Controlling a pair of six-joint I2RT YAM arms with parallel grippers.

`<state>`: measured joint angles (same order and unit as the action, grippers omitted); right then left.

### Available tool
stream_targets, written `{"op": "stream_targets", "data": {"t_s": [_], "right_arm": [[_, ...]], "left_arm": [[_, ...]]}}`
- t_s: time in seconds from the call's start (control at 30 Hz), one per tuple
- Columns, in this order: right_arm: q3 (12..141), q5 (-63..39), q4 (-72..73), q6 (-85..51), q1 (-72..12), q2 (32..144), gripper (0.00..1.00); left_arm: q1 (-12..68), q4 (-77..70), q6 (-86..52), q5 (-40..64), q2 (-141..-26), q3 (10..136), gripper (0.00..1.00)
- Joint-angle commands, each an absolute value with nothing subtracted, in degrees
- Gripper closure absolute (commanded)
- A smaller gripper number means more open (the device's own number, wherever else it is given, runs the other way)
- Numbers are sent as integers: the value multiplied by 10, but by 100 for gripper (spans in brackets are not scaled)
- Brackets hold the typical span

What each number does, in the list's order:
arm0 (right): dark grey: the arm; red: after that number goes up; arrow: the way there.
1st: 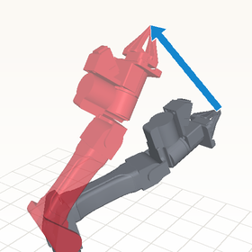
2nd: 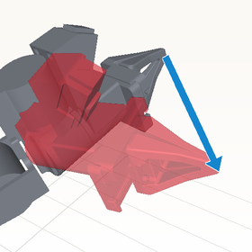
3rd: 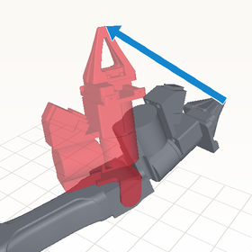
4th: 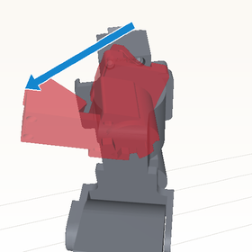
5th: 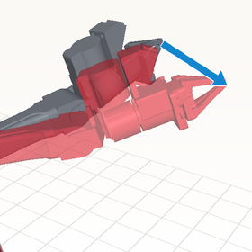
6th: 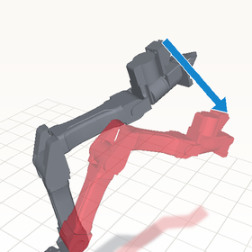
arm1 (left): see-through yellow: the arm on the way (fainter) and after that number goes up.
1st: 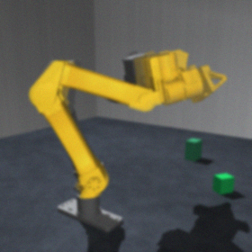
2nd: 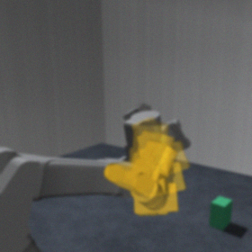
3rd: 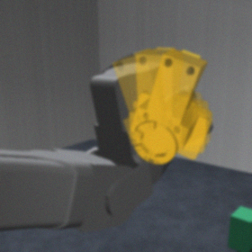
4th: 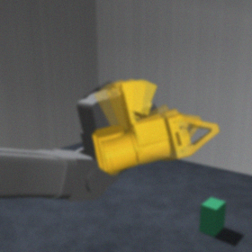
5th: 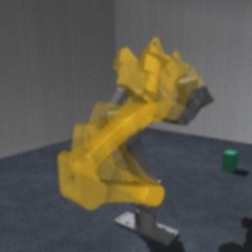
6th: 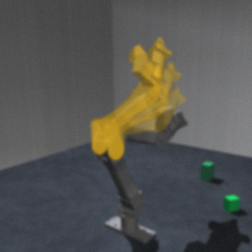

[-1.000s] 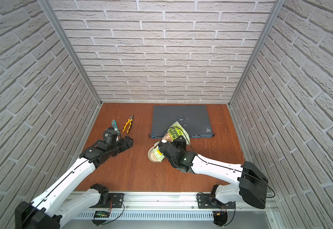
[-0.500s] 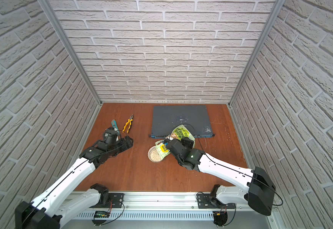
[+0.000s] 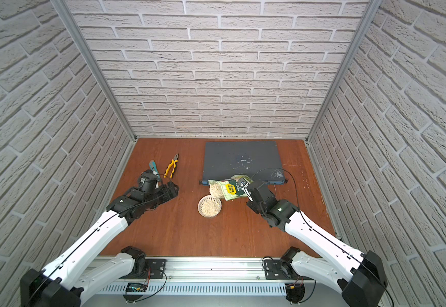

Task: Pour the oats into the breakfast bowl
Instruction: Place the oats bag at the center of the board.

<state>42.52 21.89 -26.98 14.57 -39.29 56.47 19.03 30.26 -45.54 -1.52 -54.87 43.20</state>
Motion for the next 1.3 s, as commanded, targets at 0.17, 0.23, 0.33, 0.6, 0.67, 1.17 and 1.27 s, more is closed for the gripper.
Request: {"op": "stream_targets", "data": {"t_s": [0.17, 0.23, 0.33, 0.6, 0.67, 1.17, 1.27], "right_arm": [[344, -73, -79, 2, -291, 491, 96], [317, -123, -44, -21, -275, 486, 96], [275, -169, 31, -59, -259, 485, 97], [179, -241, 241, -142, -250, 549, 78], [171, -236, 246, -140, -250, 556, 66], [242, -170, -2, -36, -256, 423, 21], [258, -165, -14, -34, -264, 416, 25]], "left_arm": [[187, 288, -451, -18, -552, 454, 6], [186, 287, -450, -18, -551, 456, 6], [187, 284, -449, -17, -551, 455, 6], [187, 235, -398, 10, -551, 460, 6], [187, 219, -386, 15, -550, 462, 5], [187, 174, -314, 36, -565, 489, 4], [187, 168, -284, 40, -569, 502, 3]]}}
